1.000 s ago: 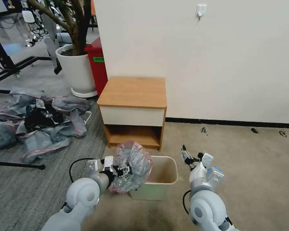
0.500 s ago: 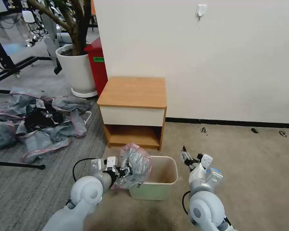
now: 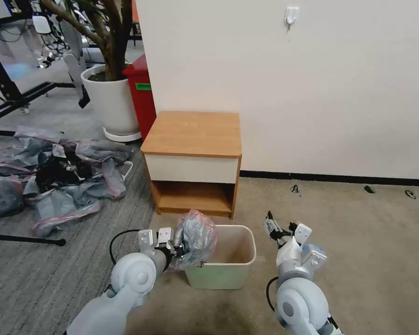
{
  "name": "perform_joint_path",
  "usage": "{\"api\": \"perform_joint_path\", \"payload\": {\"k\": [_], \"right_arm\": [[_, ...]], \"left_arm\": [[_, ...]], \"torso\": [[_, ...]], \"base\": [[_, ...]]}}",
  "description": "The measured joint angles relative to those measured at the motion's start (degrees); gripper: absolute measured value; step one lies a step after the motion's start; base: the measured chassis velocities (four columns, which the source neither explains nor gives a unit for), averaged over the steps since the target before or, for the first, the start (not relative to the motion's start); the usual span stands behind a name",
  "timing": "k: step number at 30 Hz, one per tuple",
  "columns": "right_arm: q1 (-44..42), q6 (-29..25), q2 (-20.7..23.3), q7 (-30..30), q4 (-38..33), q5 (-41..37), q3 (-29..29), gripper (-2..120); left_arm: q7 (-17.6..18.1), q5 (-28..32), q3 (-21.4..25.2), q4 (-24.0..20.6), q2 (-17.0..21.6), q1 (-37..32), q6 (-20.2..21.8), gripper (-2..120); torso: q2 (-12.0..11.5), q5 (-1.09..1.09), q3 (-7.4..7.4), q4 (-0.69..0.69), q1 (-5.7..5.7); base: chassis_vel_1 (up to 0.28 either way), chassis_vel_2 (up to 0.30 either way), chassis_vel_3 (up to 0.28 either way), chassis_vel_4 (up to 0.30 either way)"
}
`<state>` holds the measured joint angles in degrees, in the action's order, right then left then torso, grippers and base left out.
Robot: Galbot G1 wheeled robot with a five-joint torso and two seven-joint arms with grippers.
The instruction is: Pick up the garbage bag from the table and place it over the trash can.
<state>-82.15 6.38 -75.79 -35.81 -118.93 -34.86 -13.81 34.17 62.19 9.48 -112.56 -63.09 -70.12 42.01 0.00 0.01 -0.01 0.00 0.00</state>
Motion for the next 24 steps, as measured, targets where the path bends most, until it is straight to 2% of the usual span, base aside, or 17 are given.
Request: {"api": "perform_joint_path", "payload": {"k": [4, 6, 8, 9, 13, 14, 16, 17, 18, 23, 24], "right_arm": [[0.05, -0.26, 1.91, 2.41, -2.62, 0.78, 0.41, 84], [0.24, -0.22, 3.46, 3.56, -4.17, 0.53, 1.03, 88], [0.80, 1.12, 6.84, 5.24, -7.29, -2.21, 2.09, 92], [0.80, 1.12, 6.84, 5.24, -7.29, -2.21, 2.09, 92], [2.83, 10.33, 14.35, 6.37, -14.61, -19.63, 3.20, 96], [2.83, 10.33, 14.35, 6.37, -14.61, -19.63, 3.20, 96], [4.16, 17.30, 16.70, 6.25, -17.21, -31.26, 2.56, 96], [5.77, 22.98, 17.98, 5.54, -18.25, -39.79, 1.91, 96], [7.21, 26.76, 18.54, 4.69, -18.27, -44.85, 1.76, 96], [10.08, 31.37, 18.79, 3.16, -16.81, -51.08, 2.57, 97], [13.59, 32.99, 18.48, 1.33, -14.07, -54.32, 4.86, 97]], "left_arm": [[-0.50, -0.35, 0.66, -0.57, 0.39, -0.42, 0.17, 3], [-1.74, -1.05, 1.32, -0.83, 0.76, -0.75, 0.19, 3], [-4.69, -2.52, 2.61, -1.25, 1.56, -1.34, 0.20, 3], [-4.69, -2.52, 2.61, -1.25, 1.56, -1.34, 0.20, 3], [-10.57, -6.16, 4.22, -1.24, 3.05, -2.25, -1.52, 3], [-10.57, -6.16, 4.22, -1.24, 3.05, -2.25, -1.52, 3], [-12.46, -7.32, 4.63, -1.17, 3.45, -2.49, -2.33, 3], [-14.08, -8.27, 4.90, -1.06, 3.71, -2.64, -2.90, 3], [-15.11, -8.97, 5.00, -1.00, 3.90, -2.71, -3.34, 3], [-16.69, -10.14, 5.16, -0.98, 4.13, -2.80, -3.91, 3], [-18.45, -11.78, 5.28, -1.00, 4.23, -3.11, -4.35, 3]], "torso": [[0.00, -0.04, 0.01, -0.02, 0.00], [0.00, -0.03, 0.01, -0.01, 0.00], [-0.01, -0.02, 0.01, -0.01, 0.00], [-0.01, -0.02, 0.01, -0.01, 0.00], [-0.01, -0.02, 0.01, -0.01, 0.00], [-0.01, -0.02, 0.01, -0.01, 0.00], [-0.01, -0.01, 0.01, -0.01, 0.00], [-0.01, -0.03, 0.01, 0.00, 0.00], [-0.01, -0.02, 0.01, -0.01, 0.00], [-0.01, -0.02, 0.01, -0.01, 0.00], [-0.01, -0.01, 0.01, 0.00, 0.00]], "base": [[0.000, 0.000, 0.000, 0.000], [0.000, 0.000, 0.000, 0.000], [0.000, 0.000, 0.000, 0.000], [0.000, 0.000, 0.000, 0.000], [0.000, 0.000, 0.000, 0.000], [0.000, 0.000, 0.000, 0.000], [0.000, 0.000, 0.000, 0.000], [0.000, 0.000, 0.000, 0.000], [0.000, 0.000, 0.000, 0.000], [0.000, 0.000, 0.000, 0.000], [0.000, 0.000, 0.000, 0.000]]}}
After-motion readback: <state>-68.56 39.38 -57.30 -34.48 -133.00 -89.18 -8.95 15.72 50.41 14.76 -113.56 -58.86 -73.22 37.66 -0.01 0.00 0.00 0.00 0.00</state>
